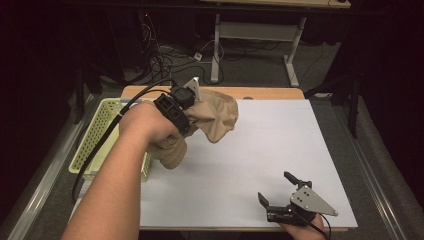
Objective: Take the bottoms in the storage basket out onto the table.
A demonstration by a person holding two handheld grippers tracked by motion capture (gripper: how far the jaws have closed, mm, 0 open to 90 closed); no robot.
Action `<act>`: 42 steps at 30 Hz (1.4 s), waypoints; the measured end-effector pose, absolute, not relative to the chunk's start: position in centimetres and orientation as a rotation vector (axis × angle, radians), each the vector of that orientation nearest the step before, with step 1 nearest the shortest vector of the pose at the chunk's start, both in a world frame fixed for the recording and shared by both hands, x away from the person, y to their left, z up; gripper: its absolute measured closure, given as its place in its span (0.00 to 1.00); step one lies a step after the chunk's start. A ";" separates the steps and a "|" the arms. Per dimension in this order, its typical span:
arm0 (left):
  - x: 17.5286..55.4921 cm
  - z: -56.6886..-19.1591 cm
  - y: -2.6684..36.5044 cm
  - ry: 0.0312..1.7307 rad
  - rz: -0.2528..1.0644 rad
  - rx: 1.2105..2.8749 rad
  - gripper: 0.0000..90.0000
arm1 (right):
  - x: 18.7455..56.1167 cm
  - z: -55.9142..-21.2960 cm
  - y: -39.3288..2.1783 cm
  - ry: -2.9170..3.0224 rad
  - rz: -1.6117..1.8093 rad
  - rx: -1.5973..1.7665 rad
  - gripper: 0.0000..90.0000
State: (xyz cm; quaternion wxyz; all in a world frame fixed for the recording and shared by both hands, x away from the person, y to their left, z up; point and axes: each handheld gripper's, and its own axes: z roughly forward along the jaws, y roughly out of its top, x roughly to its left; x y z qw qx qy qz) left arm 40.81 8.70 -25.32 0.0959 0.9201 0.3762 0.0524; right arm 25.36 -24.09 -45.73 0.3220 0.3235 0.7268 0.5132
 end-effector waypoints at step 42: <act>40.4 -39.7 3.5 0.849 -0.048 2.631 0.70 | 25.3 -46.5 -23.8 1.935 1.315 0.843 0.00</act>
